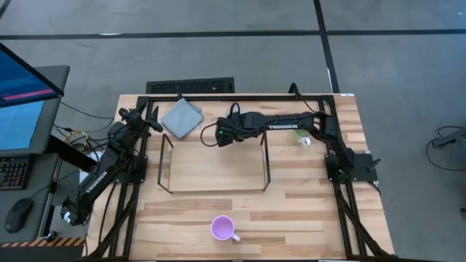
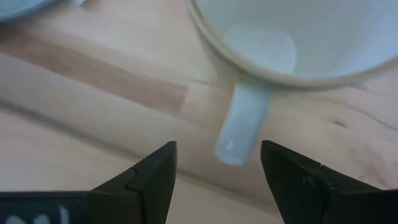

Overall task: Stack small to large cups/mugs on shelf
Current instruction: Put the light green mug on the shelf

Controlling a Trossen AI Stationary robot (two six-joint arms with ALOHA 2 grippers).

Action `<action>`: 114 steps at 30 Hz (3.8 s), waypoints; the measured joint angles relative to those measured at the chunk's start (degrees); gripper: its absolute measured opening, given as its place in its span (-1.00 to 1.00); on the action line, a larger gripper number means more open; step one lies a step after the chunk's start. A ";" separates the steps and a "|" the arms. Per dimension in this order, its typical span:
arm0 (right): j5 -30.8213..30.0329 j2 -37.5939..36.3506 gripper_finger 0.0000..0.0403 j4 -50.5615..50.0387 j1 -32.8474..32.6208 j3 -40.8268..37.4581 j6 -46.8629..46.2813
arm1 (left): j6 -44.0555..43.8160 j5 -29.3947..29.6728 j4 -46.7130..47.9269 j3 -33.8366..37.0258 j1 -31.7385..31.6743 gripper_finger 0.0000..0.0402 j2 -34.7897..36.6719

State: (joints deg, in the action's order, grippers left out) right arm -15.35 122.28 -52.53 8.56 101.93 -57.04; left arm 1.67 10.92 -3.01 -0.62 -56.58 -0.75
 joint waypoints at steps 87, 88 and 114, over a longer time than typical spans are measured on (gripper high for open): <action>-4.18 -0.02 -0.47 1.53 0.20 0.00 0.33 | -7.08 0.00 0.07 -0.01 0.00 0.26 -0.01; -4.22 -0.02 -0.49 1.54 0.20 0.00 0.46 | -7.08 0.00 0.07 -0.02 0.00 0.26 0.01; -4.03 -0.04 -0.60 1.79 0.20 0.00 8.83 | -7.08 0.00 0.07 -0.02 0.00 0.26 0.00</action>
State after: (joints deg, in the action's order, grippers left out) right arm -19.38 122.23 -50.74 8.75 101.93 -48.20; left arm -5.41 10.92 -2.94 -0.64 -56.58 -0.75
